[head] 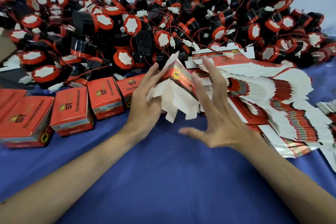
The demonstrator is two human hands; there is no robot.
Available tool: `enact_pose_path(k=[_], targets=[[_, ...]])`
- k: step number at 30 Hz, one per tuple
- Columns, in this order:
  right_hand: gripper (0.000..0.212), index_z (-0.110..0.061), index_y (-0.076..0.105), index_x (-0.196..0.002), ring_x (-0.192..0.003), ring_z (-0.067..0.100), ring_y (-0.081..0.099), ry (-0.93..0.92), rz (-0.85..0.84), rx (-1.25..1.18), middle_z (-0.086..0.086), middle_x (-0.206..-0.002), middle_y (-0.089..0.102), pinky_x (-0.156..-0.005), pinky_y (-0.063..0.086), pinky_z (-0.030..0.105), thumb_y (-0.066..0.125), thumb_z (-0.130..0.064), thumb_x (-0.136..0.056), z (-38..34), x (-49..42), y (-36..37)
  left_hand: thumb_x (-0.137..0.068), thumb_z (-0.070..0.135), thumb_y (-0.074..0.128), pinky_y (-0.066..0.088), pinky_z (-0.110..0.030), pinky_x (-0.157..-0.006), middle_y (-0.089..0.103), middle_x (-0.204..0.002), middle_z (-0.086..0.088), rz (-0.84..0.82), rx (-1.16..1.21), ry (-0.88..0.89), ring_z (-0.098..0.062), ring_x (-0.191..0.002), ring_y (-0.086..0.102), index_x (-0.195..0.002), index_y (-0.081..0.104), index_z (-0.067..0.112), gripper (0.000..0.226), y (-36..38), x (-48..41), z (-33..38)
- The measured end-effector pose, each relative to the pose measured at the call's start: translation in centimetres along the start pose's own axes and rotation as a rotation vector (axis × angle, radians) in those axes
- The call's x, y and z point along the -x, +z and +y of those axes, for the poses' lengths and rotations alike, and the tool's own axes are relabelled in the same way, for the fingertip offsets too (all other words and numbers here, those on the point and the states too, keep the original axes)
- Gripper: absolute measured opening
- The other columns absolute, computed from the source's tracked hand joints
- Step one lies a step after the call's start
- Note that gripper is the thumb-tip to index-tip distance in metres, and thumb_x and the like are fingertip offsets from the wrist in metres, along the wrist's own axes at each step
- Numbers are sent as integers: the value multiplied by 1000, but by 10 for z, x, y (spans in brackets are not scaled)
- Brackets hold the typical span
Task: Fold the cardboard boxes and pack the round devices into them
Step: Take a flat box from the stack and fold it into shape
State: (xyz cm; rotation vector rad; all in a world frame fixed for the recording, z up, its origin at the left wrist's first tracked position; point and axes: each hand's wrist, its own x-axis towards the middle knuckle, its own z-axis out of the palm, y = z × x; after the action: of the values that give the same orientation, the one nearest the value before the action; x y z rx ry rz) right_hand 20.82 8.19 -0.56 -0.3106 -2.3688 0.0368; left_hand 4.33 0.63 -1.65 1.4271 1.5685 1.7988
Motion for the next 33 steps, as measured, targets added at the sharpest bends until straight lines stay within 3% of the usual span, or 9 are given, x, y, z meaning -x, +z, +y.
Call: enact_pose_path(k=[2,5,10,14,17,20,25,30,33], targets=[[108,-20,0,-150,-148,35,-1,-94,-94,195,20,-155,4,-115,7,61,69,-52,-74,6,2,-4,-82,-9,51,34,-15,-107,38,-150,5,-89,-35,87,4,-136,35,-127,52,31,60,1,3,1],[109,-13,9,-149,-147,32,14,-114,-139,240,13,-153,20,-112,12,63,72,-33,-62,4,2,-6,-81,-4,54,40,-22,-106,46,-144,5,-176,0,114,-2,-133,43,-118,60,32,52,4,6,4],[85,-11,32,-138,-126,28,40,2,29,-55,12,-133,41,-109,31,37,76,-44,-73,-3,-3,-15,-83,25,54,49,-51,-93,57,-132,-10,-131,253,42,-22,-125,52,-117,63,20,36,-2,5,7],[78,-24,43,-130,-123,7,48,334,317,-507,-4,-128,51,-100,40,24,78,-52,-65,-20,-6,-18,-82,78,43,39,-44,-106,33,-147,-15,-170,115,247,-26,-137,37,-141,33,14,88,3,11,9],[78,-15,49,-129,-112,16,60,517,243,-749,-2,-118,63,-92,49,32,75,-51,-65,-36,-12,-9,-79,72,56,29,-43,-114,25,-151,-14,-221,57,353,-26,-143,27,-145,16,6,102,5,12,9],[72,-8,51,-125,-96,5,64,610,170,-861,-10,-104,67,-76,50,17,67,-52,-70,-40,-11,-2,-78,57,69,40,-36,-106,42,-143,-8,-242,130,239,-19,-134,43,-144,24,21,88,7,14,12],[88,-33,24,-141,-130,14,45,533,128,-885,-2,-142,41,-106,42,37,60,-74,-72,-30,-1,-7,-79,67,60,48,-23,-87,55,-119,-2,-125,261,156,-6,-108,59,-132,36,8,83,6,17,17],[92,-20,29,-143,-124,28,51,484,154,-900,11,-140,43,-98,48,46,77,-40,-67,-36,3,1,-75,74,59,50,-24,-79,57,-107,-4,-101,314,119,-10,-96,61,-128,36,-9,101,3,15,18],[91,-21,31,-143,-122,28,50,447,231,-843,10,-138,45,-95,48,42,77,-41,-67,-39,2,2,-81,72,54,51,-22,-78,65,-104,8,-104,315,138,-6,-96,64,-123,42,-1,85,5,17,16]])
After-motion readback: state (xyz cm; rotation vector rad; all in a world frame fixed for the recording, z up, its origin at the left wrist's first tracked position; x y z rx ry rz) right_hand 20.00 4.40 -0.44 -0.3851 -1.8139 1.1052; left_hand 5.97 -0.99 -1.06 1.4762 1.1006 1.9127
